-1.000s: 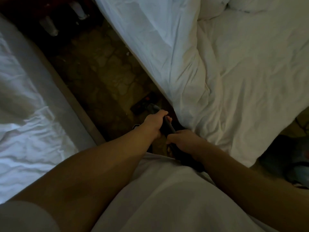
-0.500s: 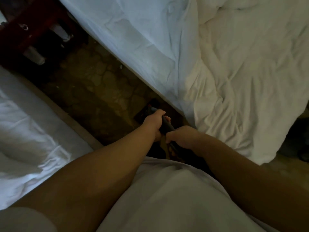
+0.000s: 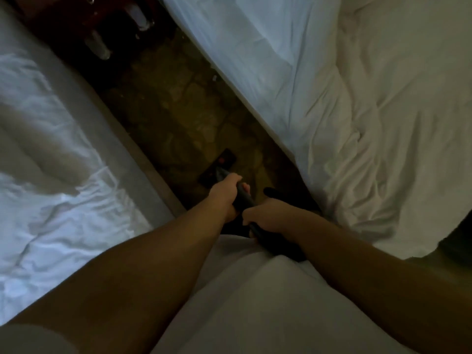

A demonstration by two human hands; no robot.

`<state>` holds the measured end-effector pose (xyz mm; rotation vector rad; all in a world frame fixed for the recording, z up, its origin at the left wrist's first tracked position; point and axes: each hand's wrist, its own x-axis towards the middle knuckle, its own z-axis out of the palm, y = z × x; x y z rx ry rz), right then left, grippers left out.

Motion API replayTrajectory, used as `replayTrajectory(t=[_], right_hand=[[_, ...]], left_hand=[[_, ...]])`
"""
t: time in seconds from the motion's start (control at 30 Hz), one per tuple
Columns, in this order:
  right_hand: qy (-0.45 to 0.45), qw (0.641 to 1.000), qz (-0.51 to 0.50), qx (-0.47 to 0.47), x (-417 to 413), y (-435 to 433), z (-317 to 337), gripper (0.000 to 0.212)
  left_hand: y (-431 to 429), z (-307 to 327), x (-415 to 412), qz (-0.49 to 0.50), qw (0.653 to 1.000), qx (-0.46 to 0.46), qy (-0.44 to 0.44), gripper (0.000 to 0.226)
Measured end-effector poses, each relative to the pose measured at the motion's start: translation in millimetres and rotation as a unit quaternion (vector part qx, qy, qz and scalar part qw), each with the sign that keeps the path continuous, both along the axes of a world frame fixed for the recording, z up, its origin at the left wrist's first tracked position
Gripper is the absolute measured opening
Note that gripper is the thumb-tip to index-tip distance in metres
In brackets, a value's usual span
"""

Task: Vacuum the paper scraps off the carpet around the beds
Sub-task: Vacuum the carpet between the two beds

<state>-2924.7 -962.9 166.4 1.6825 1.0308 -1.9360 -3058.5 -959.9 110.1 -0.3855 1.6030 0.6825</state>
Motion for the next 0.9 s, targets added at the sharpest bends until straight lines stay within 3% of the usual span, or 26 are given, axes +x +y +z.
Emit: replayTrajectory(t=[0.23,0.53,0.9], right_hand=[[-0.001,0.999,0.043,0.03,88,-49,-2,0.023],[-0.033,0.998,0.05,0.034,208,-91,30,0.019],[-0.016,0.996,0.067,0.054,211,-84,50,0.021]], left_hand=[[-59,5,88,0.063,0.997,0.034,0.006,0.01],[-106,19,213,0.059,0.996,0.039,-0.05,0.012],[-108,29,212,0.103,0.989,0.077,-0.069,0.011]])
